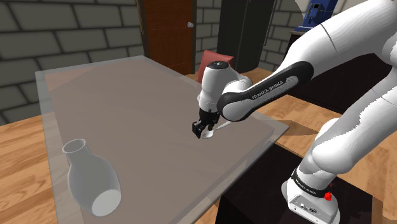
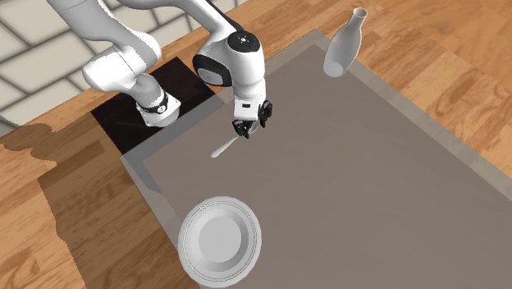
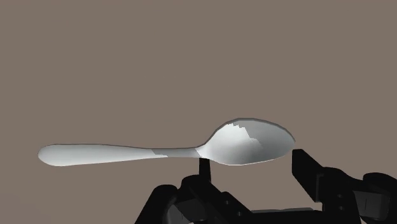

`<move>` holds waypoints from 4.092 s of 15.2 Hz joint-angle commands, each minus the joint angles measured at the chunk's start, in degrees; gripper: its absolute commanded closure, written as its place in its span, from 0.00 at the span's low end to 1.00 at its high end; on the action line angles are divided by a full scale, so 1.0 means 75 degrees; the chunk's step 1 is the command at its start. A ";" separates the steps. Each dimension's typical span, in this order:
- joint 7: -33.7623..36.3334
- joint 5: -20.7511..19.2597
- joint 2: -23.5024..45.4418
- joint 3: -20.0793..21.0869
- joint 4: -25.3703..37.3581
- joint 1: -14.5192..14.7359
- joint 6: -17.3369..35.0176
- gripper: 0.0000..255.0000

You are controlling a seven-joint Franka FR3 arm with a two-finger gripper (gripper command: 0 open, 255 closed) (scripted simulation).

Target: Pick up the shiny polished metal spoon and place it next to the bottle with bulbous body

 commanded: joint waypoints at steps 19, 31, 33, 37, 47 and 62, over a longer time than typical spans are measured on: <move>-0.0515 0.0432 -0.1063 -0.0358 0.1256 0.0166 -0.2259 1.00; -0.0655 0.0458 -0.1292 -0.0507 0.2300 0.0155 -0.3520 1.00; -0.0672 0.0455 -0.1304 -0.0527 0.2494 0.0149 -0.3725 1.00; -0.0700 0.0442 -0.1307 -0.0562 0.2900 0.0134 -0.4134 1.00; -0.0743 0.0384 -0.1194 -0.0618 0.4025 0.0082 -0.5147 1.00; 0.0277 0.0252 -0.0516 0.0143 0.5774 0.0263 -0.6271 1.00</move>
